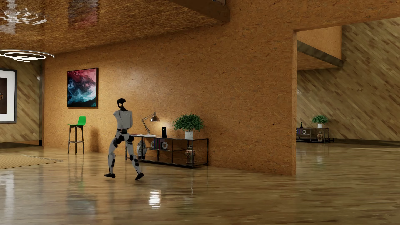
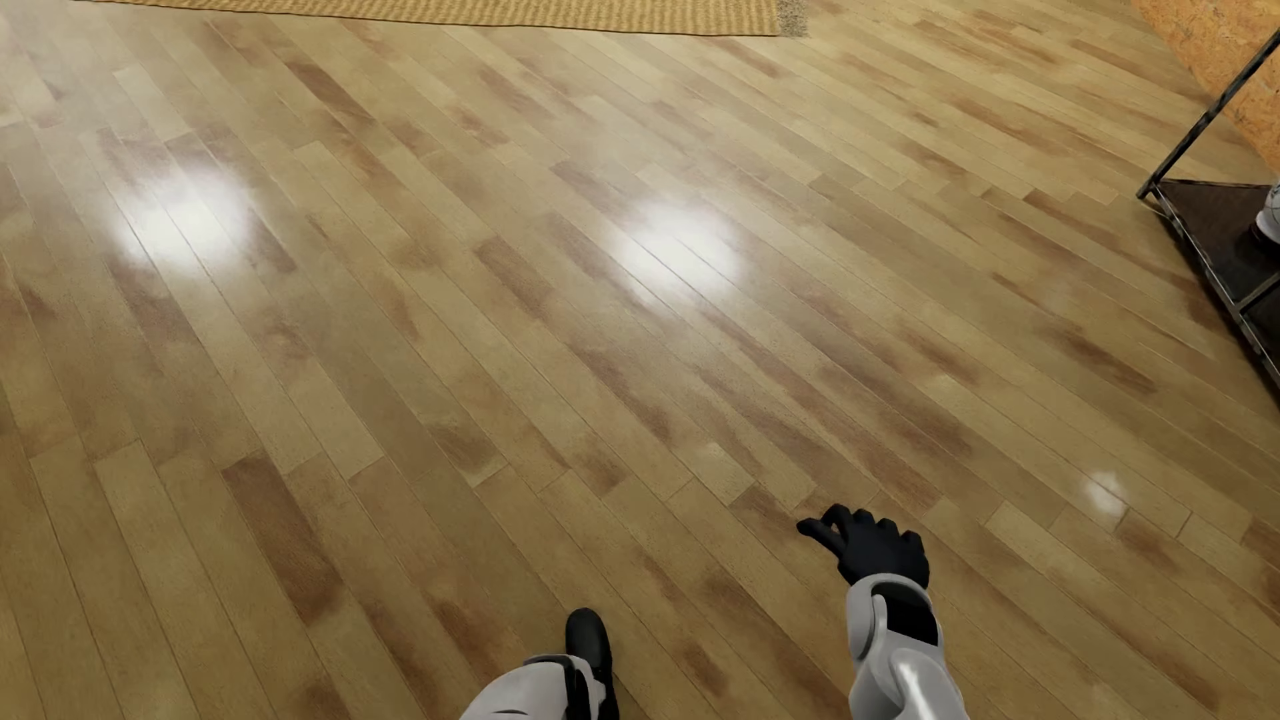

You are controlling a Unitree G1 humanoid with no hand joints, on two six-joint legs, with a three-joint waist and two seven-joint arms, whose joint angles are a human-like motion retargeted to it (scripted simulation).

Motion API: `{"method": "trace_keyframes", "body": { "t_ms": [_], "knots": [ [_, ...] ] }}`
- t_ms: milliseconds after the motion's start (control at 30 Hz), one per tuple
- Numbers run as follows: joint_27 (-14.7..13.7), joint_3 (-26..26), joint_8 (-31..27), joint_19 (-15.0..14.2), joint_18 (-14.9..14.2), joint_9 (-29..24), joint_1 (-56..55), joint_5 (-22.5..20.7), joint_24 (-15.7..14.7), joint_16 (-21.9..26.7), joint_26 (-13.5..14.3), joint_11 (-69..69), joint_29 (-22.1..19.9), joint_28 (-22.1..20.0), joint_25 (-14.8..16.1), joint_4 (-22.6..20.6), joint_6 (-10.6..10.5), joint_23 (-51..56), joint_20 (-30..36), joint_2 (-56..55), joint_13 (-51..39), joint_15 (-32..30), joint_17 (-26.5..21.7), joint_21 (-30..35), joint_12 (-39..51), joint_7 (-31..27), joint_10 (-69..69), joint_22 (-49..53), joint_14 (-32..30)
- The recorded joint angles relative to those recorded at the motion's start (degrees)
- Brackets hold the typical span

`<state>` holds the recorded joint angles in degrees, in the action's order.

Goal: Move towards the dark green stool

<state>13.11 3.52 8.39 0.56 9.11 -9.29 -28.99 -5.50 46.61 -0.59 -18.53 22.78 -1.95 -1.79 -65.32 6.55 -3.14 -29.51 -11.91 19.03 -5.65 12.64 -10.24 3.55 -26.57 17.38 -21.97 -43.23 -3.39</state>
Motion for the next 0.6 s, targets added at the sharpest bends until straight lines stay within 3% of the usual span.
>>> {"method": "trace_keyframes", "body": {
  "t_ms": [33, 100, 133, 200, 267, 367, 433, 467, 533, 567, 600],
  "knots": [
    [0.8, 0.4, 0.5, 0.1, 1.4, 0.1, 0.3, 1.9, -0.4, -1.4, 0.2, 6.5, 0.4, -0.3, -1.1, 0.4, 1.1, -1.1, -1.4, -0.6, 2.5, -5.5, -0.3, 0.8, -0.9, 1.1, -5.4, 0.4, 0.2],
    [4.2, 0.5, 1.7, -4.8, 1.0, -0.2, 2.2, 8.0, -0.2, -3.6, -0.4, 29.6, 2.3, -1.3, -3.6, -1.0, 3.6, -5.6, -2.4, -8.6, 7.1, -16.5, 0.6, 0.7, 0.1, 2.2, -13.0, -0.5, 8.2],
    [6.5, 0.1, 1.3, -3.6, 0.5, -0.3, 4.5, 11.2, 1.2, -4.0, -1.3, 40.2, 3.7, -1.1, -3.7, -2.6, 4.9, -8.7, -1.6, -14.1, 9.3, -21.9, 2.0, -0.5, 2.0, 2.5, -13.8, -1.9, 11.0],
    [9.8, -1.6, -0.8, -2.0, -0.7, -0.4, 10.6, 14.0, 3.7, -3.7, -1.5, 53.5, 7.1, -0.7, -2.9, -5.8, 6.8, -15.2, 0.6, -25.6, 13.0, -16.4, 5.1, -2.8, 8.1, 1.6, -12.0, -4.2, 14.7],
    [10.9, -3.5, -2.1, -1.5, -2.0, -0.3, 17.2, 15.2, 5.3, -3.0, 1.2, 56.3, 11.7, -1.4, -4.7, -8.7, 7.5, -17.9, 3.1, -35.6, 18.2, -15.3, 7.2, -2.6, 15.9, -1.2, -8.5, -5.1, 17.3],
    [5.3, -6.3, -1.0, 1.3, -3.7, -0.1, 25.9, 18.5, 4.3, -1.9, 10.6, 42.3, 13.8, -6.2, -6.1, -11.4, 7.8, -15.0, 6.5, -46.6, 26.5, -12.9, 9.8, -4.2, 27.0, -5.9, -4.4, -2.6, 21.4],
    [2.7, -7.6, 4.1, 2.2, -4.8, 0.1, 31.5, 20.6, 3.8, -0.6, 15.2, 19.5, 15.1, -9.6, -5.9, -12.6, 8.1, -14.0, 9.2, -48.4, 29.1, -14.8, 11.6, -6.5, 32.9, -7.7, -1.5, 0.6, 24.1],
    [2.5, -8.0, 6.3, 0.3, -5.4, 0.3, 34.6, 18.9, 3.4, 0.2, 15.9, 3.8, 16.5, -11.0, -7.2, -13.0, 8.2, -14.2, 10.2, -47.3, 29.0, -17.4, 11.9, -6.5, 35.3, -7.8, 0.7, 2.5, 25.1],
    [1.4, -8.3, -0.1, -6.8, -6.4, 0.5, 41.0, 11.9, 2.6, 1.9, 15.1, -16.5, 17.5, -12.3, -11.3, -13.1, 7.9, -14.0, 12.3, -48.0, 27.8, -13.0, 11.4, -5.6, 37.9, -7.1, 4.8, 6.5, 26.4],
    [0.4, -8.0, 0.2, -5.3, -6.7, 0.5, 43.8, 10.1, 2.3, 2.8, 14.5, -15.9, 17.6, -13.0, -13.1, -13.0, 7.7, -13.6, 13.0, -49.2, 26.9, -11.5, 10.9, -5.3, 37.8, -5.9, 5.0, 8.5, 27.2],
    [0.1, -7.9, 1.9, -1.6, -7.2, 0.5, 46.5, 9.0, 1.1, 3.5, 13.9, -11.7, 16.4, -13.1, -13.7, -12.7, 7.4, -12.8, 13.2, -49.7, 25.9, -14.9, 10.9, -6.3, 37.0, -4.6, 4.4, 9.9, 27.2]
  ]
}}
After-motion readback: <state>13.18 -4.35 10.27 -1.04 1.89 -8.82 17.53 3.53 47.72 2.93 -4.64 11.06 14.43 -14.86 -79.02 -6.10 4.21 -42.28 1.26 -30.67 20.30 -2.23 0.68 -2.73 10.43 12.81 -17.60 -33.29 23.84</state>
